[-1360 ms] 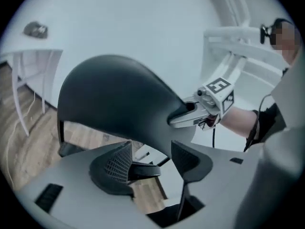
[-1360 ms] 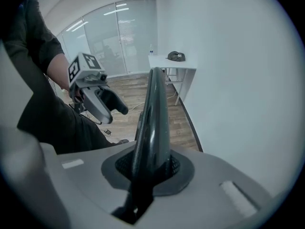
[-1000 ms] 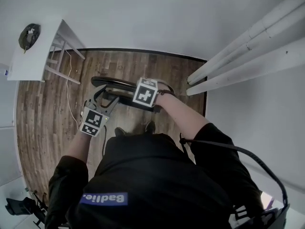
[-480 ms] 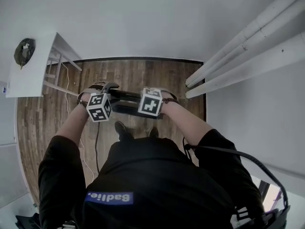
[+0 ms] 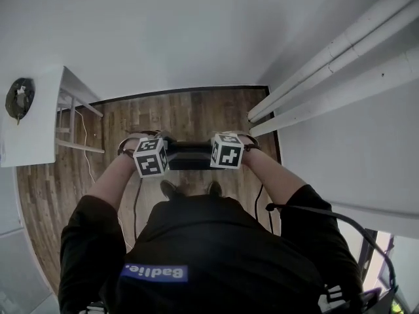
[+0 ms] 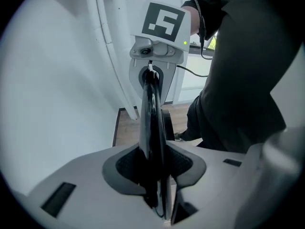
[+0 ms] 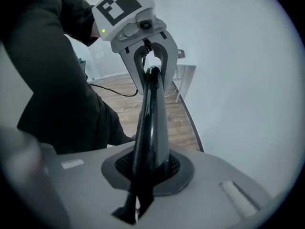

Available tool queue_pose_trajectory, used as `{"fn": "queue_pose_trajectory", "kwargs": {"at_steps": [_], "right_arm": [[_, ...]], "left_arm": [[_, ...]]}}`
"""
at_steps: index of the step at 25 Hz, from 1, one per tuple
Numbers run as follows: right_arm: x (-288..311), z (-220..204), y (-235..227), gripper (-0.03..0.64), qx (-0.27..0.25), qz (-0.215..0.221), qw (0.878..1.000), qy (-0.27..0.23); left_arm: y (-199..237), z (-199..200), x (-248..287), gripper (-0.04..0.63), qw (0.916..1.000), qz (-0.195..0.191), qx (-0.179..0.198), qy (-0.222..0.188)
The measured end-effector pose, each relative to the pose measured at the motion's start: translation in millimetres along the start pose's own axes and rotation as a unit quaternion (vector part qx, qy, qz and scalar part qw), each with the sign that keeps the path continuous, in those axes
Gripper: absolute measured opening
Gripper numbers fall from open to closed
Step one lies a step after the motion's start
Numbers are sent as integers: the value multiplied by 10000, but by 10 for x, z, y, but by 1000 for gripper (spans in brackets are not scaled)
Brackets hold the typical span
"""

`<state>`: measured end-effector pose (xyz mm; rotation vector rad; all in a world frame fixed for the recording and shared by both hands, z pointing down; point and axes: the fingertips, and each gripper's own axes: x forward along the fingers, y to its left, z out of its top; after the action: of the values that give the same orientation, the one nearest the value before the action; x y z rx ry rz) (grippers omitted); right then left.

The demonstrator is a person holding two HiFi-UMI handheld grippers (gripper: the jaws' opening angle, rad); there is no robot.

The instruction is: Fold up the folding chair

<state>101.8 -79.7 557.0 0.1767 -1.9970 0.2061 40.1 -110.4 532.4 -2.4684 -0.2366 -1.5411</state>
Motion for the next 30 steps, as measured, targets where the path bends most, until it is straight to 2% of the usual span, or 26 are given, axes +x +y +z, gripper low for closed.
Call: {"fn": "queue_pose_trajectory", "kwargs": {"at_steps": [8, 13, 19, 24, 30], "right_arm": [[46, 450, -187, 41, -247, -12, 9995, 220], [1, 879, -429, 43, -304, -74, 9991, 284], [3, 1249, -838, 43, -412, -105, 9988, 251], [35, 1459, -1315, 43, -599, 2, 9981, 126], [136, 1619, -1925, 43, -947, 222, 9952, -68]], "left_arm": [[115, -350, -302, 123, 9993, -260, -99, -235], [358, -614, -641, 124, 9992, -115, -149, -357], [774, -879, -894, 124, 9997, 1, -140, -214], [1228, -1080, -981, 123, 9993, 34, -361, -64], [1766, -1306, -975, 120, 9963, 92, -851, 122]]}}
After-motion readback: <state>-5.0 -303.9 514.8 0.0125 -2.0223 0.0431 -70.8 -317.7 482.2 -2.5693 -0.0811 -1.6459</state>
